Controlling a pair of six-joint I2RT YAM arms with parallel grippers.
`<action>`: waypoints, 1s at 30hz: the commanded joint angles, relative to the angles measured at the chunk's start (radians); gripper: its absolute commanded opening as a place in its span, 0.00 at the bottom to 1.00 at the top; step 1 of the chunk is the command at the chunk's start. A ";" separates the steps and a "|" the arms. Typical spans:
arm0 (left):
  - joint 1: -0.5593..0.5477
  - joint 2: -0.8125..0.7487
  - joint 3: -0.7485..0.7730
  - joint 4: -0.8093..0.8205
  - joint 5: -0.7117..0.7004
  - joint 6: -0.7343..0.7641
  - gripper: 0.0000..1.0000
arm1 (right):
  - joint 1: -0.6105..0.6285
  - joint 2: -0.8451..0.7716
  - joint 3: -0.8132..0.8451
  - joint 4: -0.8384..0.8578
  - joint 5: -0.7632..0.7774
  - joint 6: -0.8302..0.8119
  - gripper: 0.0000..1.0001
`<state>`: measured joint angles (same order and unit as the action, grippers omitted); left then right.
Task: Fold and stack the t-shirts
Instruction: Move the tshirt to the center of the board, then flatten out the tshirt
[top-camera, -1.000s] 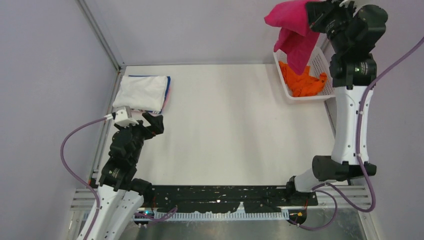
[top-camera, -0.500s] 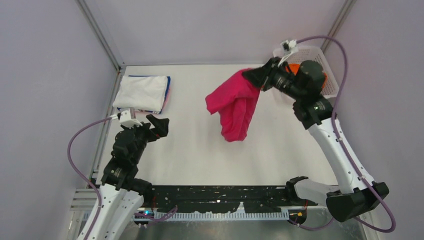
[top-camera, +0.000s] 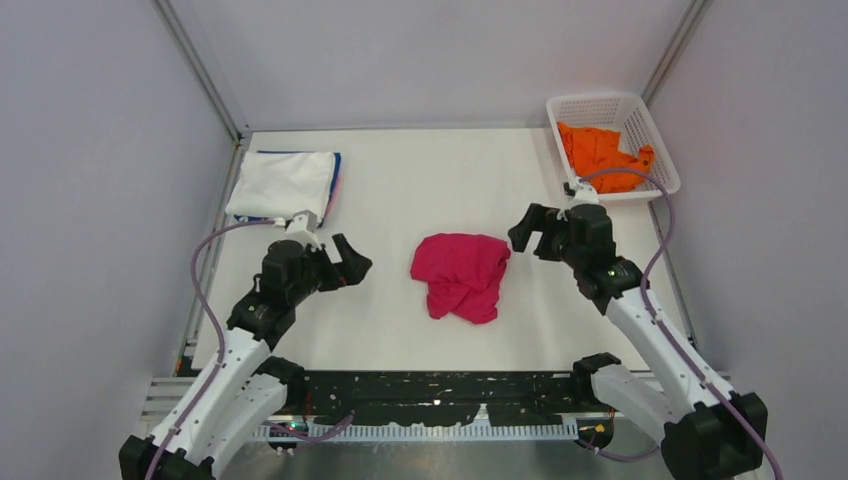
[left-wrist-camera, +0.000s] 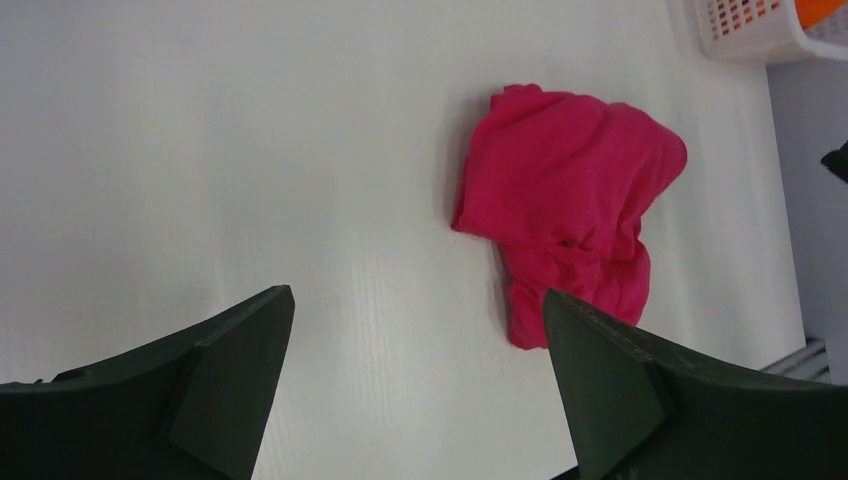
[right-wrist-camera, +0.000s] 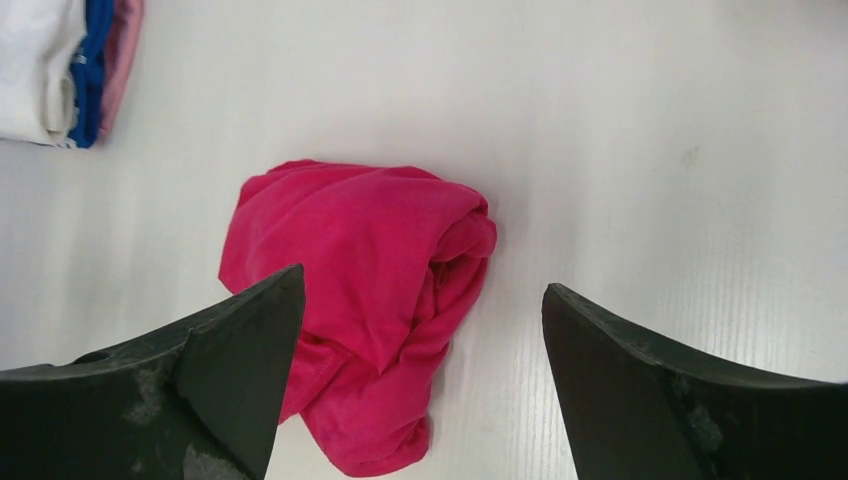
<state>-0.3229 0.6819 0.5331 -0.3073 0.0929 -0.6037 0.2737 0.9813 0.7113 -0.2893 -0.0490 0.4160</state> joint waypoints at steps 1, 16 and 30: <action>-0.114 0.057 0.002 0.067 0.115 0.011 0.99 | 0.032 -0.168 -0.041 -0.040 0.063 -0.020 0.95; -0.586 0.635 0.121 0.292 0.062 0.006 0.80 | 0.304 -0.126 -0.324 0.037 -0.060 0.120 0.90; -0.594 0.938 0.268 0.333 -0.015 0.007 0.42 | 0.333 0.080 -0.406 0.312 -0.126 0.143 0.68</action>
<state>-0.9142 1.5906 0.7544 -0.0090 0.1467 -0.6018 0.5987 1.0000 0.3183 -0.0898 -0.1364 0.5385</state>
